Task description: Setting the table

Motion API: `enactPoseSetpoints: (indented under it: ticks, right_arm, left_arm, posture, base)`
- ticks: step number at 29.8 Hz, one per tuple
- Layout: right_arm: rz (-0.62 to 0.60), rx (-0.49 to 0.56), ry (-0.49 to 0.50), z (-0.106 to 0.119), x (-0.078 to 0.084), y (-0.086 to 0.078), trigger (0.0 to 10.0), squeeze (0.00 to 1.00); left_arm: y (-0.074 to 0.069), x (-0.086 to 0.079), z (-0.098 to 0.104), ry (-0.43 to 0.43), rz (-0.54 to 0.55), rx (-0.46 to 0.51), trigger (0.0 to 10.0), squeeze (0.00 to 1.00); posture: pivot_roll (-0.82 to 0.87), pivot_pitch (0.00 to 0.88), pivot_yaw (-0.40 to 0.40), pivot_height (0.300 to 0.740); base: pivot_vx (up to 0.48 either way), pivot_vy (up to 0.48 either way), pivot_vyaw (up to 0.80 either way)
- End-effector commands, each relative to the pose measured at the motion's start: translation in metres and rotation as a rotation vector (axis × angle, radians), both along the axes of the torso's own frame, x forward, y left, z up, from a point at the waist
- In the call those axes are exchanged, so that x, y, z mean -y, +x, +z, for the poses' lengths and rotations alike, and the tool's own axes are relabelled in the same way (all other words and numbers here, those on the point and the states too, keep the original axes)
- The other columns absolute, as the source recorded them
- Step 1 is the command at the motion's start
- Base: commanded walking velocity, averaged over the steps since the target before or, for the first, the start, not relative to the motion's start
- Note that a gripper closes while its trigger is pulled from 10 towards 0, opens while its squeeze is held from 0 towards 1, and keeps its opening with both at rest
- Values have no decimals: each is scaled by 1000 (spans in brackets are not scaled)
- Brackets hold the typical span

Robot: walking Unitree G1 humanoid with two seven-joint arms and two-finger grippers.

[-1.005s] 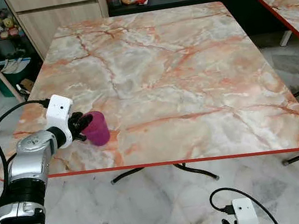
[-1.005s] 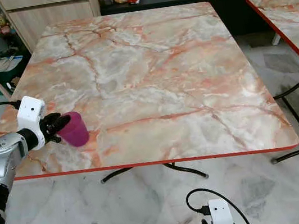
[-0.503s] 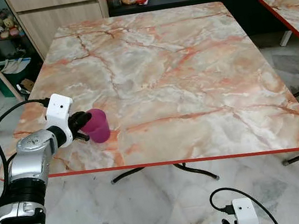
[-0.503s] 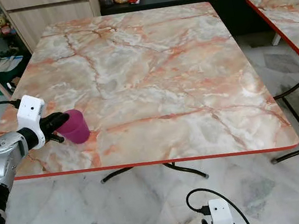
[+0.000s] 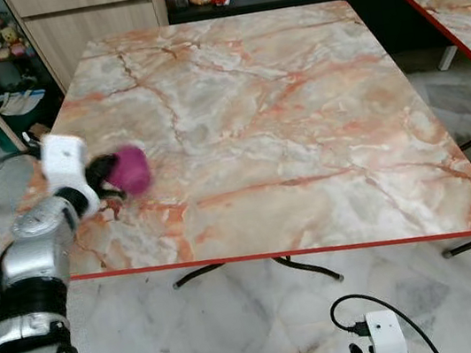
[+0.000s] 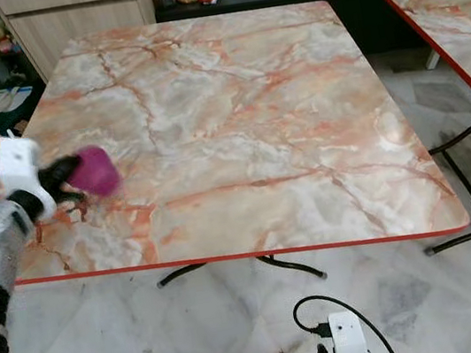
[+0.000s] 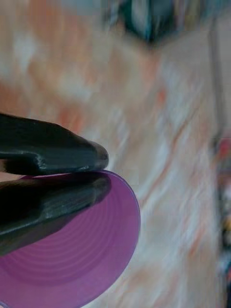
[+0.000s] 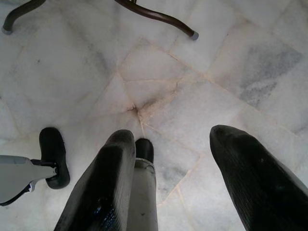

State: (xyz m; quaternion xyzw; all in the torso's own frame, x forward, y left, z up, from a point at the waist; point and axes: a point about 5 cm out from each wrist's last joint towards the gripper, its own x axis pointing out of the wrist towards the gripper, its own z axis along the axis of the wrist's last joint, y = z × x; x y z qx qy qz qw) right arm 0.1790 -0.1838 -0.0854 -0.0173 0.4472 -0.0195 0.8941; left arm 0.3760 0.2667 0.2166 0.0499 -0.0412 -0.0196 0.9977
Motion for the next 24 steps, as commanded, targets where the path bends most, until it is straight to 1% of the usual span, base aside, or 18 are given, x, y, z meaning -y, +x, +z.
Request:
enactPoseSetpoints:
  ticks: [1,2,3,4,5,6,8,10,12,14,15,17,18,19,20,21,22,24]
  right_arm:
    - [-12,-10,3,-2,1,-3,10000,0]
    - [-12,-10,3,-2,1,-4,10000,0]
    - [-13,-10,3,-2,1,-4,10000,0]
    - [-13,-10,3,-2,1,-4,10000,0]
    - [-14,-10,5,-2,0,-4,10000,0]
    - [-14,-10,5,-2,0,-4,10000,0]
    - [-17,-8,9,-2,-1,-4,10000,0]
    - [-18,-8,11,-2,-2,-4,10000,0]
    - [-18,-9,12,-2,-3,-5,10000,0]
    - [-17,-10,13,-3,-3,-5,10000,0]
    - [-12,-11,13,-3,-4,-5,10000,0]
    - [-7,-12,12,-3,-4,-5,10000,0]
    - [-7,-12,12,-3,-4,-5,10000,0]
    - [-9,-11,12,-3,-4,-5,10000,0]
    - [-10,-8,12,-2,-3,-4,10000,0]
    - [-10,-8,12,-2,-3,-4,10000,0]
    - [-14,-6,11,-2,-2,-3,10000,0]
    - [-17,-4,11,-1,-2,-3,10000,0]
  left_arm:
    - [-9,-38,14,-33,214,72,10000,0]
    - [-11,-44,15,-30,253,75,10000,0]
    - [-16,-60,13,-5,358,60,10000,0]
    - [-18,-65,13,3,387,57,10000,0]
    - [-27,-82,11,48,501,48,10000,0]
    - [-27,-82,11,48,501,48,10000,0]
    - [-40,-101,7,92,634,46,10000,0]
    - [-47,-111,5,113,702,45,10000,0]
    - [-56,-121,0,170,774,29,10000,0]
    - [-66,-133,-9,181,864,0,10000,0]
    - [-80,-146,-22,137,993,-36,10000,0]
    - [-92,-154,-32,136,1094,-62,10000,0]
    - [-92,-154,-32,136,1094,-62,10000,0]
    - [-101,-158,-44,166,1153,-102,10000,0]
    - [-107,-158,-56,221,1173,-156,10000,0]
    - [-107,-158,-56,221,1173,-156,10000,0]
    - [-112,-158,-70,257,1163,-237,10000,0]
    - [-119,-158,-83,255,1173,-294,10000,0]
  posture:
    - [48,125,0,740]
    - [48,125,0,740]
    - [50,123,4,740]
    - [50,123,4,740]
    - [45,119,9,740]
    - [45,119,9,740]
    - [44,116,12,740]
    - [46,111,13,740]
    - [48,110,11,740]
    - [50,108,11,740]
    - [51,110,10,740]
    - [51,104,8,740]
    - [51,104,8,740]
    - [48,103,8,740]
    - [45,100,8,740]
    - [45,100,8,740]
    - [43,100,9,740]
    - [38,98,8,740]
  base:
    - [0,0,0]
    - [0,0,0]
    - [0,0,0]
    - [0,0,0]
    - [0,0,0]
    - [0,0,0]
    - [0,0,0]
    - [0,0,0]
    - [0,0,0]
    - [0,0,0]
    - [0,0,0]
    - [0,0,0]
    - [0,0,0]
    - [0,0,0]
    - [0,0,0]
    - [0,0,0]
    - [0,0,0]
    - [0,0,0]
